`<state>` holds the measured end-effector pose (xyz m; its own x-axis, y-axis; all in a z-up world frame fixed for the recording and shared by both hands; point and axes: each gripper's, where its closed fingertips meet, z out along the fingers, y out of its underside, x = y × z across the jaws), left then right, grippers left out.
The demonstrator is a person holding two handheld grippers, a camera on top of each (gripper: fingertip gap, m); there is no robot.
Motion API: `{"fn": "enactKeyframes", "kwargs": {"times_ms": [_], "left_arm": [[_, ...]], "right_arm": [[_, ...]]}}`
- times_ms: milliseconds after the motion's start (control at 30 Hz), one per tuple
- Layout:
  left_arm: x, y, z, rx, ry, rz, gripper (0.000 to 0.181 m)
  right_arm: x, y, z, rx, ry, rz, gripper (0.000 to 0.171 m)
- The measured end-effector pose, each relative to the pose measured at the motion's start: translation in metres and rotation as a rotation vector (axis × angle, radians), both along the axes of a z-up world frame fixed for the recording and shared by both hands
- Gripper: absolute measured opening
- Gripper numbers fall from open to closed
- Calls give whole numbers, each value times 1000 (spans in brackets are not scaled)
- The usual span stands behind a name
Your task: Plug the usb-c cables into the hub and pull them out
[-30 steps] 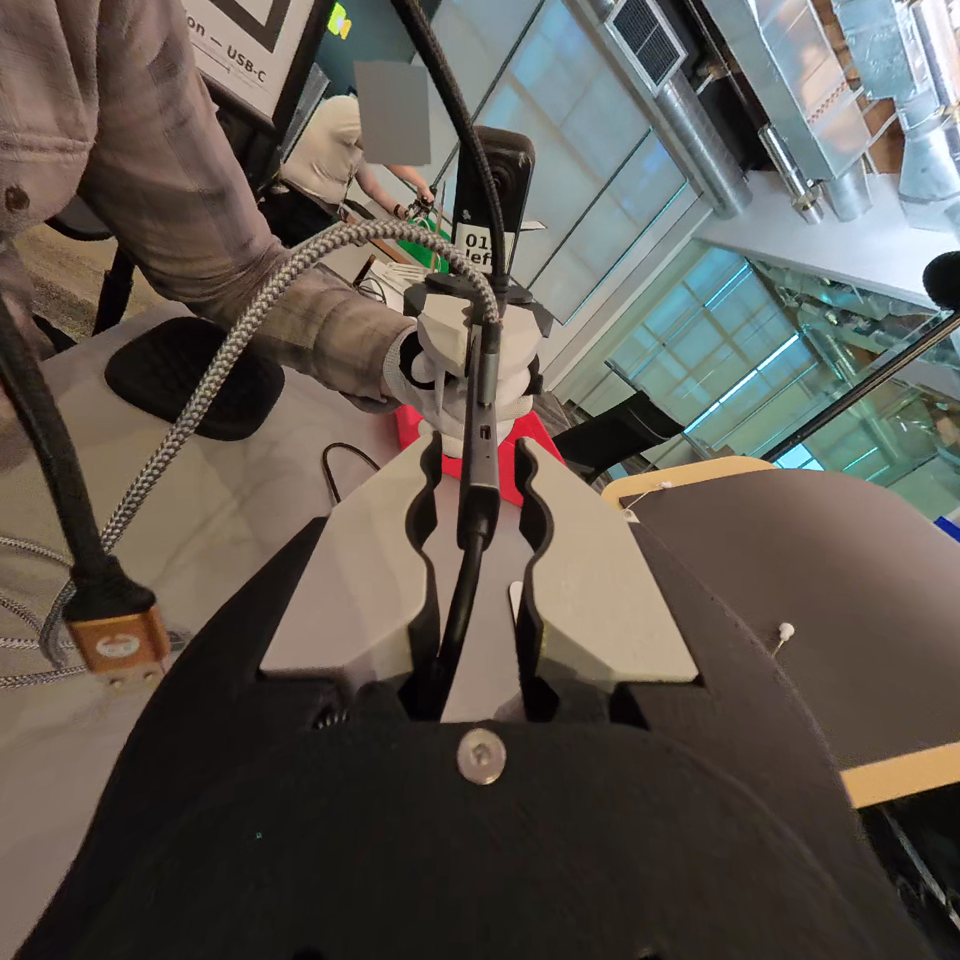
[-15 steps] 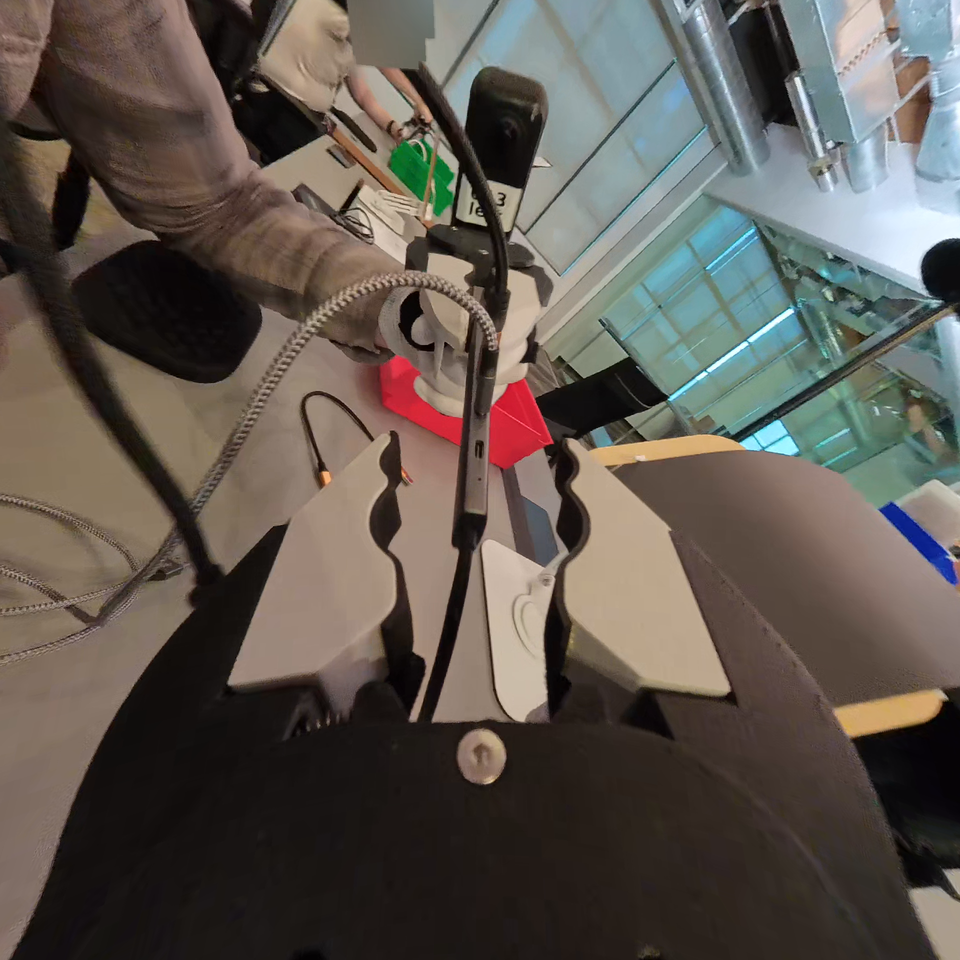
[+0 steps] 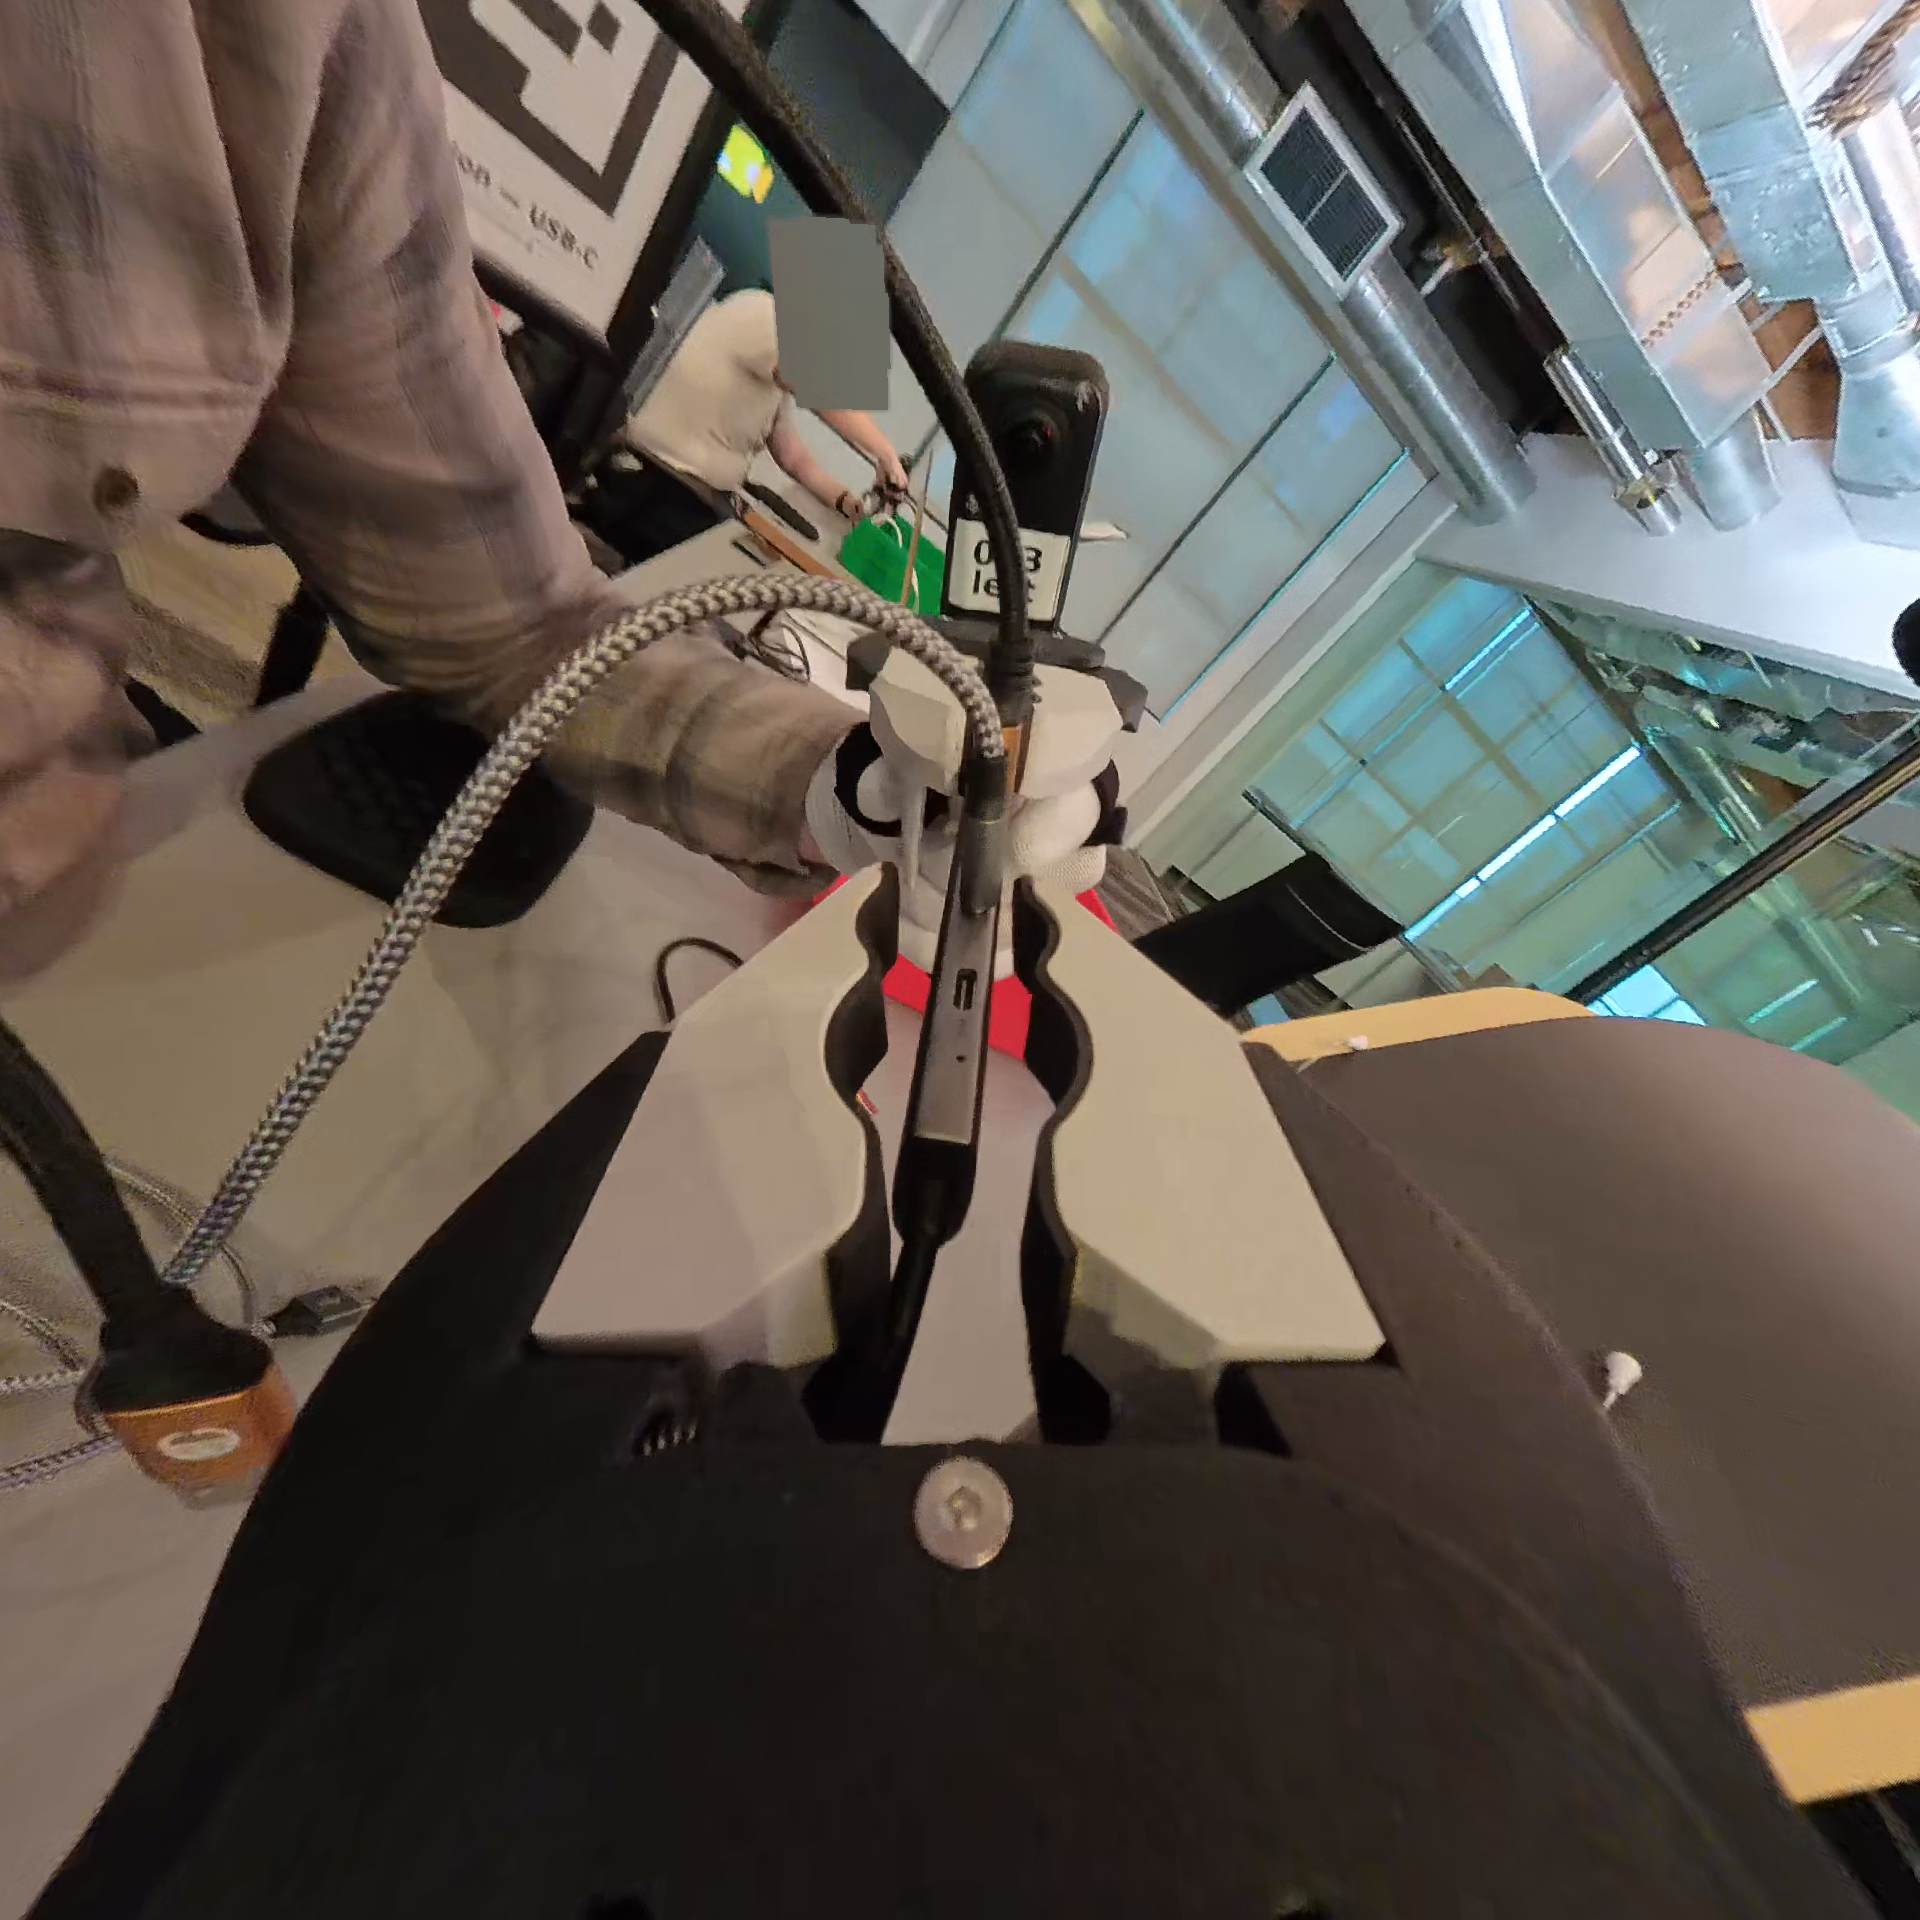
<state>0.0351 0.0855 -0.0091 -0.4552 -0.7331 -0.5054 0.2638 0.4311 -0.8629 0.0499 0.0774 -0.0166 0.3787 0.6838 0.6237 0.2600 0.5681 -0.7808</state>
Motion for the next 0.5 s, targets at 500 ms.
{"fn": "enactKeyframes", "kwargs": {"times_ms": [500], "left_arm": [[7,34,-15,-24,33,158,20]], "right_arm": [[16,25,-4,31,-129,-238,7]]}}
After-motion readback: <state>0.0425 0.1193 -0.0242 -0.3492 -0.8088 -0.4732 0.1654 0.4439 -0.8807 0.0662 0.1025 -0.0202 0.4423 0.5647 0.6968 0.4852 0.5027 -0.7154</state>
